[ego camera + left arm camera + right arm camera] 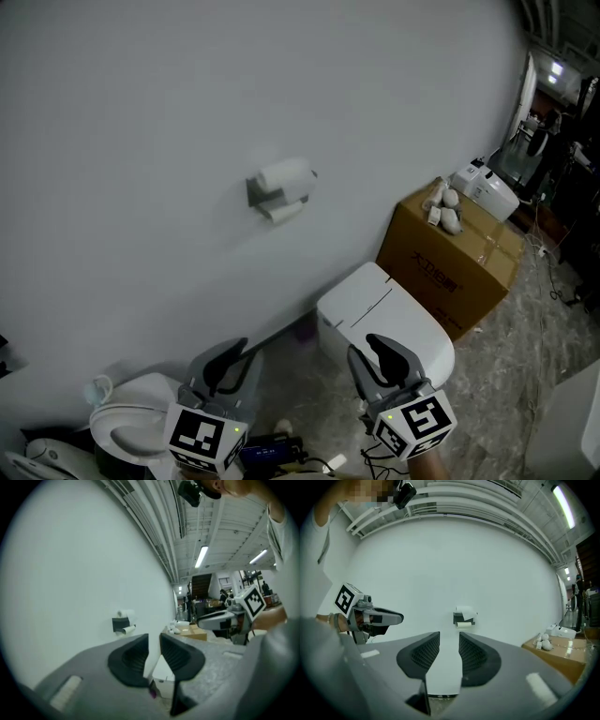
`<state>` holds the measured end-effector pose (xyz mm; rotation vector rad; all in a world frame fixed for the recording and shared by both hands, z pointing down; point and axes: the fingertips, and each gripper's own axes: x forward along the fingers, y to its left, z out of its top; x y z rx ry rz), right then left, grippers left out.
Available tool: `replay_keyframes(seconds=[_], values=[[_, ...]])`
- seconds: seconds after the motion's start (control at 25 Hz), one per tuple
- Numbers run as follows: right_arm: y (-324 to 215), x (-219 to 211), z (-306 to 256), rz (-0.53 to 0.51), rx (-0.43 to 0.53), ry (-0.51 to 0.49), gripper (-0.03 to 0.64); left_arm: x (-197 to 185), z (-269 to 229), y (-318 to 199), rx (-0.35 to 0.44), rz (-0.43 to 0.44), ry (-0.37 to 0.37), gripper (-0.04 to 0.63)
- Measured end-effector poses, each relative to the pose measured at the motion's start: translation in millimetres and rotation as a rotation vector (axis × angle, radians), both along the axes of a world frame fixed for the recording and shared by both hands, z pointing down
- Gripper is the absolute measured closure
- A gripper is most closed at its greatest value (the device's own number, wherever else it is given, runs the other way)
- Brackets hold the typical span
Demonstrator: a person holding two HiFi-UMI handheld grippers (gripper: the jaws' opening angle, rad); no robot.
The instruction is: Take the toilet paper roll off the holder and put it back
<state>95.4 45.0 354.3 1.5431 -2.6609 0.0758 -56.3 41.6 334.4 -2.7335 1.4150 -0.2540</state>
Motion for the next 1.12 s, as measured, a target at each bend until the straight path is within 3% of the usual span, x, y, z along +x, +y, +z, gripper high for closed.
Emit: replay_keyframes(seconds=[0.88,1.12], values=[[-152,-44,-1,0.008,-0.009,0.026,0.502,-37,2,-148,-0.004,0.050,-0.010,0.525],[-174,-52,8,0.019,-0.035,0.027,0.502,-43,9,-168,-0.079,0.052,0.028,0.525]])
